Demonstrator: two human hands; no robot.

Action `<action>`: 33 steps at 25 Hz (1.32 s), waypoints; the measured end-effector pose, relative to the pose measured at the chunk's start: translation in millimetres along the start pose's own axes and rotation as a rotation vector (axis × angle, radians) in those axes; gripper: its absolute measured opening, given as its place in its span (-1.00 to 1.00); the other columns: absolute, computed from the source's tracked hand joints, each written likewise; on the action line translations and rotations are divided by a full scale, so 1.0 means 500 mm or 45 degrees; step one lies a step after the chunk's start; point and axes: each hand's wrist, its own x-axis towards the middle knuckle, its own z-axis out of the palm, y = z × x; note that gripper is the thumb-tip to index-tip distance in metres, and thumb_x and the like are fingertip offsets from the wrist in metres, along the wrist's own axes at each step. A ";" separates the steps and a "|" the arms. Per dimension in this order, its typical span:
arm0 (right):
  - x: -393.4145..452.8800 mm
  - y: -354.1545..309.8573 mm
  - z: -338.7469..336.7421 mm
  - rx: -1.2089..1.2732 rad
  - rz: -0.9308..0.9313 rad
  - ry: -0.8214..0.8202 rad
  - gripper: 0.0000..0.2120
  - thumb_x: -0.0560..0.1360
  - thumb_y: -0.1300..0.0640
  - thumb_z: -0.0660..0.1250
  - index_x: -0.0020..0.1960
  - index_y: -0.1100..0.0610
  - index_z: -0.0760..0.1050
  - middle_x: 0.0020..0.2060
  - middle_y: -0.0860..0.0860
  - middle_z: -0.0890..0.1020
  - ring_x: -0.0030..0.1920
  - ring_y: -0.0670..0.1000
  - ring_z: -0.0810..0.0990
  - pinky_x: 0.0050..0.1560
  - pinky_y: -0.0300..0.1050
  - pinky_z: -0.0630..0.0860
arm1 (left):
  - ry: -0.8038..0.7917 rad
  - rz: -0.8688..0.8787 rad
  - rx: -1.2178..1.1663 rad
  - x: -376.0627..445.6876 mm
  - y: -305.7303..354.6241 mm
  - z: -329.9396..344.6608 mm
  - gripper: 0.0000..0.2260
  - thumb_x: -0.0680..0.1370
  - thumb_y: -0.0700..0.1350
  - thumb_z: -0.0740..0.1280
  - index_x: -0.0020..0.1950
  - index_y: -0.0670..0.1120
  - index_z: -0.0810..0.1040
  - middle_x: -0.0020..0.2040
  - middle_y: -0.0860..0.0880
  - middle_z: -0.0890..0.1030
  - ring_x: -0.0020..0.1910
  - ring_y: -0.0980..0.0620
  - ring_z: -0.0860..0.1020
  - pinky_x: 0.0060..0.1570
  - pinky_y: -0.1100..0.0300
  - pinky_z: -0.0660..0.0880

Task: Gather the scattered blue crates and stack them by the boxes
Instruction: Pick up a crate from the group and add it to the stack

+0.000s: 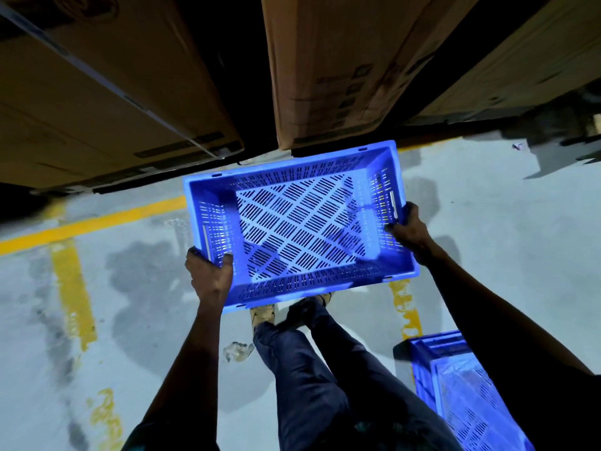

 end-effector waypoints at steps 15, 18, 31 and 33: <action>-0.091 0.109 0.056 -0.557 -0.152 0.062 0.18 0.24 -0.14 0.45 0.60 0.21 -0.17 0.49 0.36 0.12 0.32 0.45 0.36 0.30 0.24 0.38 | -0.097 0.112 0.194 -0.031 -0.062 -0.019 -0.34 0.42 -0.19 0.47 0.41 -0.30 0.24 0.26 -0.36 0.39 0.23 -0.40 0.42 0.22 -0.16 0.41; -0.119 0.151 0.064 -0.600 -0.159 0.031 0.21 0.16 -0.27 0.31 0.60 0.20 -0.17 0.51 0.40 -0.01 0.41 0.46 0.23 0.36 0.23 0.29 | -0.114 0.179 0.247 -0.047 -0.077 -0.016 -0.25 0.40 -0.18 0.48 0.48 -0.26 0.17 0.32 -0.34 0.36 0.25 -0.41 0.43 0.21 -0.21 0.45; -0.458 0.259 0.112 -0.262 0.092 -0.258 -0.43 0.56 0.08 0.35 0.51 0.19 0.29 0.30 0.21 0.58 0.34 0.13 0.53 0.31 -0.10 0.39 | -0.667 0.165 1.168 -0.205 -0.160 -0.110 -0.42 0.61 0.25 0.06 0.51 -0.07 0.27 0.39 -0.25 0.47 0.34 -0.26 0.48 0.29 -0.11 0.40; -0.538 0.287 0.130 -0.057 0.081 -0.111 -0.49 0.53 0.07 0.36 0.45 0.16 0.39 0.20 0.18 0.65 0.21 0.14 0.61 0.24 -0.04 0.46 | -0.740 0.302 1.135 -0.228 -0.138 -0.125 -0.45 0.61 0.22 0.12 0.44 -0.12 0.37 0.39 -0.24 0.48 0.37 -0.25 0.46 0.32 -0.09 0.41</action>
